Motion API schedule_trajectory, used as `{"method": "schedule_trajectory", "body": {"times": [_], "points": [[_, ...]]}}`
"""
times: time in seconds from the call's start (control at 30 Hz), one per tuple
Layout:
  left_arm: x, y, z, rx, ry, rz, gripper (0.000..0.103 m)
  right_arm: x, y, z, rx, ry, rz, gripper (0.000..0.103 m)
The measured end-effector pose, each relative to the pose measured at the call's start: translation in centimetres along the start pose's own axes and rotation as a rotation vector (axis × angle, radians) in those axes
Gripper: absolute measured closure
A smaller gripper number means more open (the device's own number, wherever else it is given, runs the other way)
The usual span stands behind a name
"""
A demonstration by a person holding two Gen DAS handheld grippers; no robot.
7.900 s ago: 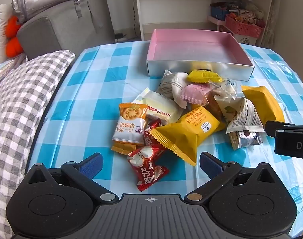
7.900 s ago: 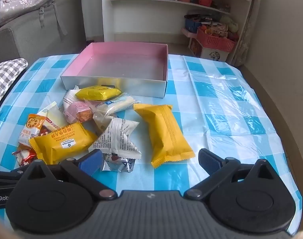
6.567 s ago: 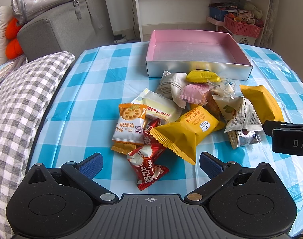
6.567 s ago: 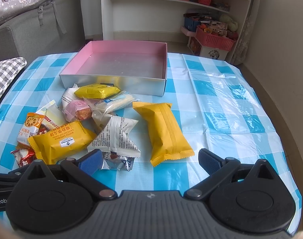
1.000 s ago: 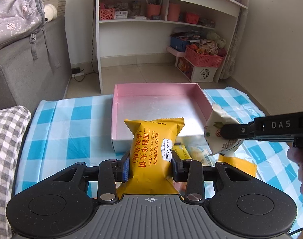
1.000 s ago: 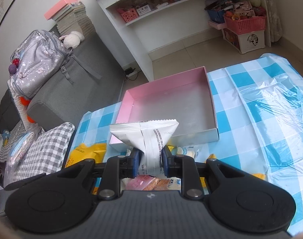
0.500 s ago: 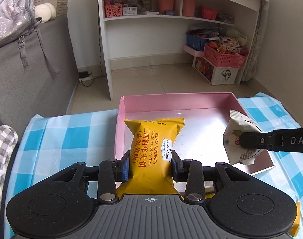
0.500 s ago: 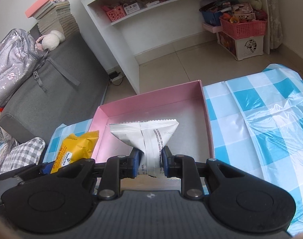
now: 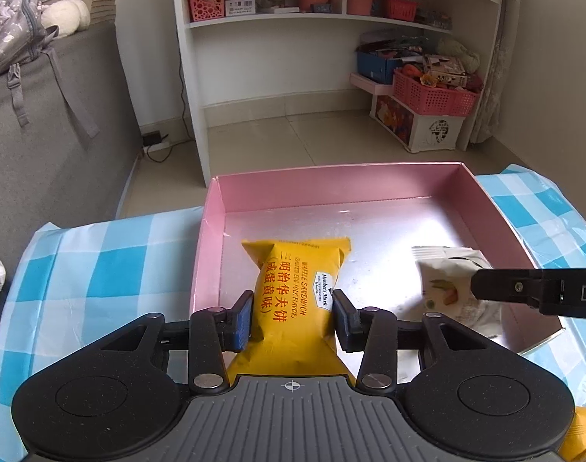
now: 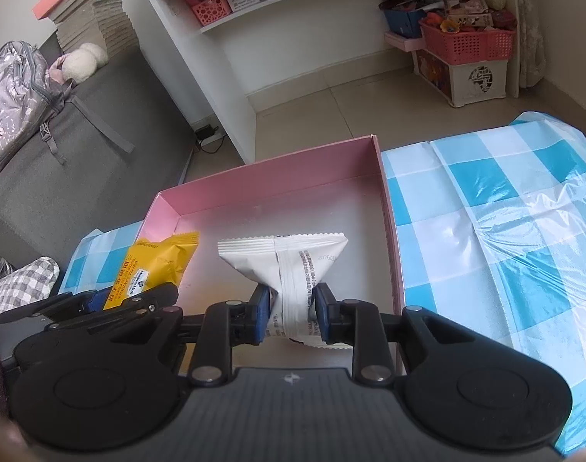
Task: Organize snacks
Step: 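Carry both packs into the pink box and open both grippers, then withdraw both grippers from the box back over the snack pile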
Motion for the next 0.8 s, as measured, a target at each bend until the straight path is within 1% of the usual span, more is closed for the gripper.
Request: {"method": "schedule_trajectory", "body": {"times": [0.03,0.07,0.1,0.2,0.33,0.4,0.6,0.73,0.8], "points": [[0.2,-0.1,-0.1,-0.004,0.008,-0.006,0.049,0.2,0.1,-0.1,-0.005,0.0,-0.007,0.073],[0.4,-0.1,-0.1,-0.01,0.014,-0.015,0.038,0.5,0.1,-0.1,-0.009,-0.001,-0.014,0.063],[0.7,-0.2,-0.3,-0.014,0.015,-0.022,0.035,0.7,0.2,-0.1,-0.012,-0.001,-0.022,0.056],[1.4,-0.3,-0.2,-0.007,0.005,-0.016,0.034,1.4,0.4,-0.3,-0.022,-0.003,-0.03,0.048],[2.6,-0.4,-0.1,-0.001,-0.001,-0.016,0.026,2.3,0.4,-0.1,-0.007,-0.012,-0.034,0.038],[3.3,-0.7,-0.1,0.004,-0.007,-0.015,0.024,2.8,0.4,0.1,0.005,-0.011,-0.036,0.031],[5.9,-1.8,0.3,0.019,-0.009,-0.021,0.018,4.6,0.2,0.4,0.026,-0.014,-0.041,0.018],[7.8,-2.7,0.6,0.042,-0.008,-0.024,0.014,6.1,-0.3,0.7,0.046,-0.015,-0.045,0.013],[8.7,-3.4,0.6,0.046,-0.002,-0.018,0.013,6.8,-0.6,0.9,0.058,-0.018,-0.046,0.009]]}}
Point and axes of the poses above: each gripper's, at about its wrist camera, not at the fingertips, and x roughly against the way its jaws point, z to its left, y to its top, the point moved 2 cm from there along -x, roughly the way its jaws point, and after that the axes turned 1 degree about x, right-handed, at the moved point
